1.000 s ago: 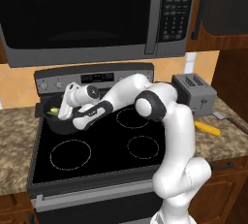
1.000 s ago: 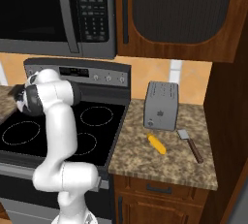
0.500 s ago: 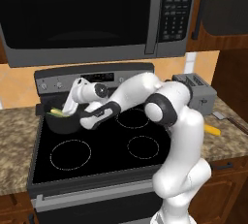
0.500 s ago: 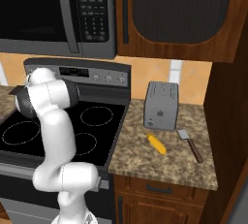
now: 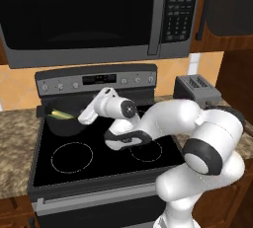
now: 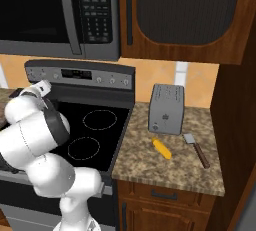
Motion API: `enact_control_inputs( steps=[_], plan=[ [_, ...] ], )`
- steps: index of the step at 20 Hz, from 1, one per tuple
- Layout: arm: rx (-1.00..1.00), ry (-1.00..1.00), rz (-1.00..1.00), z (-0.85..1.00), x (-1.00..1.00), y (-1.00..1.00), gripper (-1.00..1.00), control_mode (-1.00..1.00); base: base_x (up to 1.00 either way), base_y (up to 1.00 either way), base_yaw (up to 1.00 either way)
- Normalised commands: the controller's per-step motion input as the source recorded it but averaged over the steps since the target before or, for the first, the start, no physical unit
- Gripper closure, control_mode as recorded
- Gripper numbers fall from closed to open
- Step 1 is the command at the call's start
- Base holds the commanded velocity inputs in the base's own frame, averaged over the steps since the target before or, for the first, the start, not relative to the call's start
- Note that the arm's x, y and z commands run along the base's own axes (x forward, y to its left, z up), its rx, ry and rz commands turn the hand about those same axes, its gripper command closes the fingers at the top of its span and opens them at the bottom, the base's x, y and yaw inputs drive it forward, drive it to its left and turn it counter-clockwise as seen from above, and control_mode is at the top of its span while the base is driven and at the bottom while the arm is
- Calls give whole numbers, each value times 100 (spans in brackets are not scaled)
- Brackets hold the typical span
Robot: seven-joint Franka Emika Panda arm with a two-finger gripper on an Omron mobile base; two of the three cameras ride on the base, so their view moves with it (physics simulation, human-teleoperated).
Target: Put the corn and corn in the pot. Retrieve the spatula and lightly stir the vegetables in the pot.
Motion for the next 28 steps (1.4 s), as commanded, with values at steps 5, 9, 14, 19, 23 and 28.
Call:
enact_control_inputs(
  steps=[5,9,14,19,23,28],
  plan=[
    [15,34,-26,100,-49,-96,-100,-100,0,0,0],
    [9,48,-26,100,-53,-94,-100,-100,0,0,0],
    [-1,47,-24,79,-57,-92,-100,-100,0,0,0],
    [-16,20,-20,-38,-42,-100,-100,-100,0,0,0],
    [-19,12,-15,-65,-24,-100,-100,-100,0,0,0],
    [-12,11,-8,-38,-2,-100,-100,-100,0,0,0]
  ],
)
